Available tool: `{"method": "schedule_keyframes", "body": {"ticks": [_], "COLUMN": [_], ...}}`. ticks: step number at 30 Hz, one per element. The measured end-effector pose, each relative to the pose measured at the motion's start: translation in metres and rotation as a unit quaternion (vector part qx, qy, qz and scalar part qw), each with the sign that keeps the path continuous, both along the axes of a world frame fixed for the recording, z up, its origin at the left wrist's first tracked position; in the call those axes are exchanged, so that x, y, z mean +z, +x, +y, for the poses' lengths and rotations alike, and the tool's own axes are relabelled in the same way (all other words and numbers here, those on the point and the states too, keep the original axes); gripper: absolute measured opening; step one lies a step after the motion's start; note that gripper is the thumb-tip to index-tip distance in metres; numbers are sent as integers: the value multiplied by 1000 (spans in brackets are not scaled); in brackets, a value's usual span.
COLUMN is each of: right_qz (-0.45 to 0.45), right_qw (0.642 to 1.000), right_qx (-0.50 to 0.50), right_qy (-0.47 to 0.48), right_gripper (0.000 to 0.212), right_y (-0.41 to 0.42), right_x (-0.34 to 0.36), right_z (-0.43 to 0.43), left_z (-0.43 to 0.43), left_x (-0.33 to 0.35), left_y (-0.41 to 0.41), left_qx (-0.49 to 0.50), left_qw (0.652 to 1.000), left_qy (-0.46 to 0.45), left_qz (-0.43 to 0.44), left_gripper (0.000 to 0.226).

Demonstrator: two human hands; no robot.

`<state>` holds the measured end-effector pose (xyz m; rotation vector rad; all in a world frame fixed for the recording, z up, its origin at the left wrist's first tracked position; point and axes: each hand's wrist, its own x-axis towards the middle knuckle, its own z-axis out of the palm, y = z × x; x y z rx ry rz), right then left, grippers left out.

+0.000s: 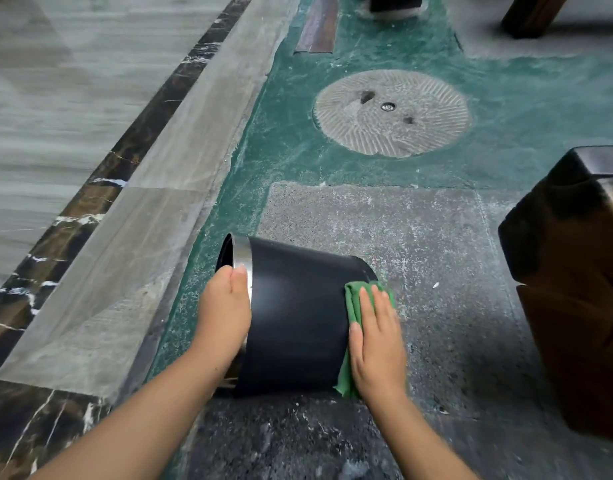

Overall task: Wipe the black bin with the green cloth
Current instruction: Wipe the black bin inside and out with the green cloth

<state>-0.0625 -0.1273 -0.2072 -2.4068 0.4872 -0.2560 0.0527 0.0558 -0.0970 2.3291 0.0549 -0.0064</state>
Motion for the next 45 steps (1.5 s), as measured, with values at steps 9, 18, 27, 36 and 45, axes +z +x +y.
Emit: {"method": "schedule_keyframes", "body": {"ticks": [9,18,27,36,45], "right_qz": [-19,132,126,7,44], "right_qw": [999,988,980,980,982], "right_qx": [0,40,71,134,131], "right_qy": [26,71,140,147,128], "right_gripper": [56,41,50,50,53], "right_y": [-13,92,107,128,114], "right_x": [-8,25,59,124,107], "right_z": [-4,-69,-51,8,4], "left_z": [-6,10,21,3,28], "left_x": [-1,-4,-5,2,-3], "left_y": [-6,-27,-48,-72,-76], "left_qx": [-57,-185,-252,-291,-278], "left_qw": [998,977,960,949,948], "left_qy": [24,52,43,31,85], "left_qz": [-27,-95,-116,-114,-131], "left_gripper": [40,40,34,32,34]}}
